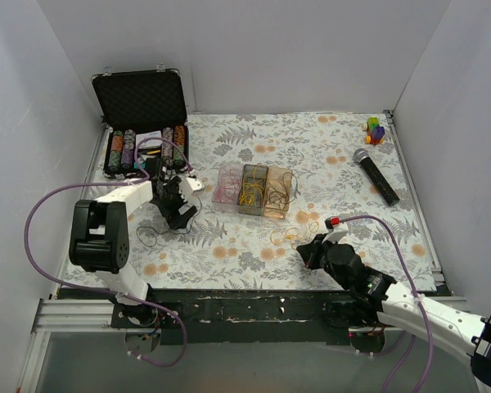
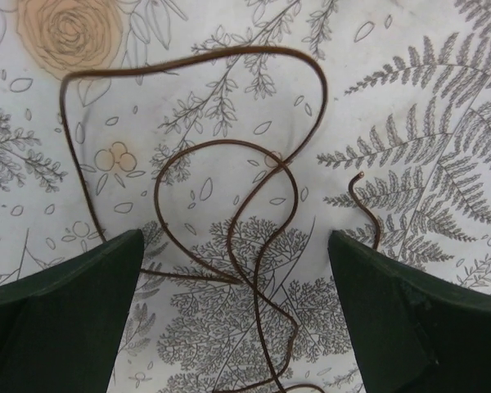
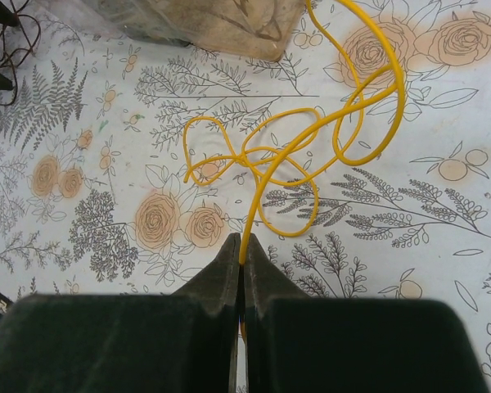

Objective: Untangle the cables
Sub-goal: Pick up the cable at the center of the board.

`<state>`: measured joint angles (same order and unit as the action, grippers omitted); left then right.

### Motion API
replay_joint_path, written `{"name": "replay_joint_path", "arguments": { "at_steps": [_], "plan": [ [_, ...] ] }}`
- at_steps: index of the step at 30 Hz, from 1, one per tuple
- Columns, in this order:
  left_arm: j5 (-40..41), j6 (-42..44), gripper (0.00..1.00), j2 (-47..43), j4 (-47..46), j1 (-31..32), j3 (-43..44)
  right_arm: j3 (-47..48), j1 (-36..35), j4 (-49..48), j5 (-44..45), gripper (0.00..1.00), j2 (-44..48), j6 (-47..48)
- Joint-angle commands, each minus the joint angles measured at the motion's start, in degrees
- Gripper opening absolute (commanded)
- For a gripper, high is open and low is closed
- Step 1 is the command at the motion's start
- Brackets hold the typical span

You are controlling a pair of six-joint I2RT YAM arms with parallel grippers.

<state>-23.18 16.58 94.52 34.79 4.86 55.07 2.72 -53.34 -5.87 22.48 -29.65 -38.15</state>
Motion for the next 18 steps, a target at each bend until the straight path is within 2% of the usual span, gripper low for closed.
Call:
{"name": "replay_joint_path", "arguments": {
  "at_steps": [1,4,5,6,11,13,18],
  "plan": [
    [-1.0,2.8,0.93,2.1,-0.4,0.1,1.7,1.1,-0.2,-1.0,1.4,0.01,-0.3,0.8],
    [-0.6,2.7,0.79,3.6,0.4,0.3,2.8,1.1,-0.2,-1.0,1.7,0.01,-0.5,0.8],
    [-0.8,2.7,0.72,3.6,0.5,0.4,2.6,1.1,-0.2,-1.0,1.7,0.01,-0.5,0.6],
    [-1.2,2.8,0.6,3.1,0.6,0.6,2.3,0.9,-0.2,-1.2,1.7,0.01,-0.7,0.6],
    [-1.9,2.7,0.14,0.1,0.0,2.2,-1.0,0.6,-0.2,-2.3,1.3,0.01,-1.6,0.3],
    [-2.3,2.4,0.0,-1.4,1.0,3.0,-1.7,0.6,-0.2,-2.7,1.1,0.01,-2.2,0.2],
    [-4.4,0.3,0.0,-7.1,4.1,5.2,-0.7,0.6,-0.2,-3.5,0.8,0.01,-2.6,0.2]
  ]
}}
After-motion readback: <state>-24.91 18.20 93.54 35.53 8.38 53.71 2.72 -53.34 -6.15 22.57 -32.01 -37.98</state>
